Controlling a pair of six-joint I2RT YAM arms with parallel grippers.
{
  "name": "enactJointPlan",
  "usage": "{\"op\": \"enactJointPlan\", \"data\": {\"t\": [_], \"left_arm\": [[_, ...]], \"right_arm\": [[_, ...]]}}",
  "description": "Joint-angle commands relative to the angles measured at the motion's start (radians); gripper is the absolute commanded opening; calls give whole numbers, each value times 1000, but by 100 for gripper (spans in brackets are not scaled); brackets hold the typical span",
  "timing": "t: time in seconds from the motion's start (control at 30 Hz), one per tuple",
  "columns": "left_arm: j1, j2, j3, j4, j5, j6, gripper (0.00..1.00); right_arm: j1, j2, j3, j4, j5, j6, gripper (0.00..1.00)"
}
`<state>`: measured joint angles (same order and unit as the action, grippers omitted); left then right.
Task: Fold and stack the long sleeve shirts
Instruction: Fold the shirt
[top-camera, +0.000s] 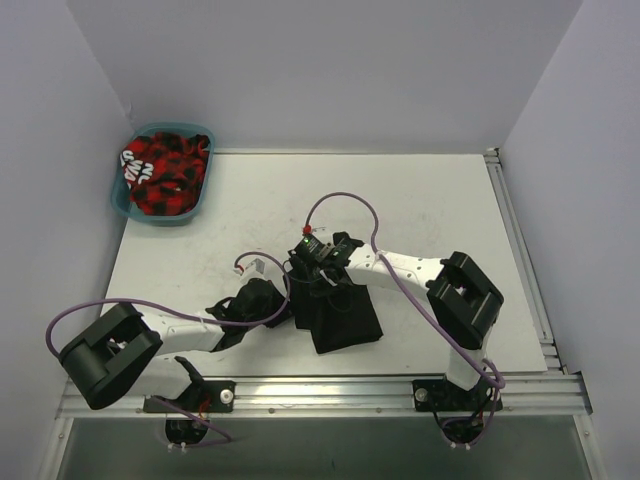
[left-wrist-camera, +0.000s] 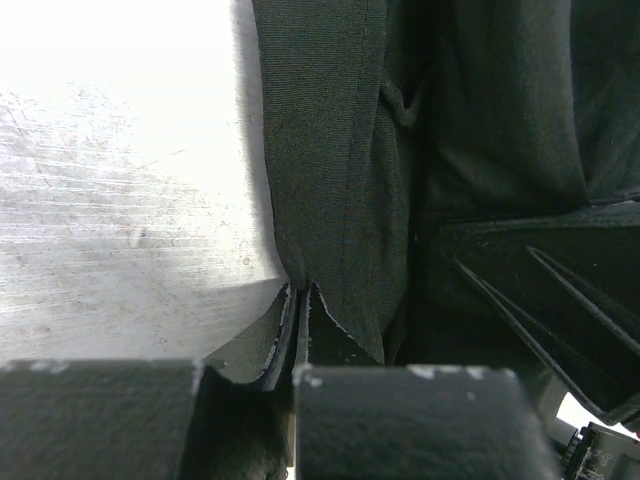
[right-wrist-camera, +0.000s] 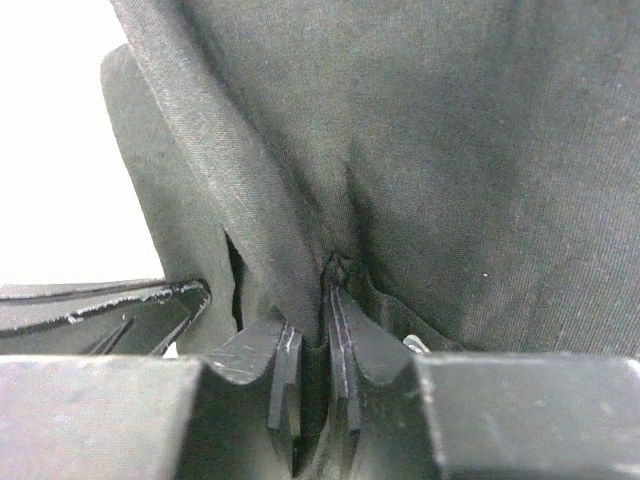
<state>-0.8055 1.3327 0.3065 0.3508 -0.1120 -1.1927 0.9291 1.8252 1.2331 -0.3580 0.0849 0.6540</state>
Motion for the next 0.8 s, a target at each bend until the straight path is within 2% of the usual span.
{"op": "enactJointPlan", "data": {"t": [0.0,0.1,0.27,0.3,0.4,0.43,0.53,0.77], "left_arm": [[-6,-15,8,5,-21,24,0],[-4,-21,16,-7,-23,33,0],[-6,-32,20,-24,-28,41,0],[-6,-35,20,-30,-29,42,0],[-4,-52,20,-41,-31,45,0],[-4,-58,22,-45,-31,45,2],[-4,-90,26,-73,-38,53,13],[-4,-240,45,-225,-95,64,43]], "right_arm": [[2,-9,6,-25,-23,-56,10],[11,-7,3,-42,-31,-86,8],[17,5,9,-59,-27,-106,13],[16,8,12,-64,-27,-108,16],[16,5,22,-71,-43,-114,35],[16,-4,25,-71,-48,-116,43],[14,-36,45,-88,-59,-117,54],[1,-185,65,-111,-98,-123,69]]}}
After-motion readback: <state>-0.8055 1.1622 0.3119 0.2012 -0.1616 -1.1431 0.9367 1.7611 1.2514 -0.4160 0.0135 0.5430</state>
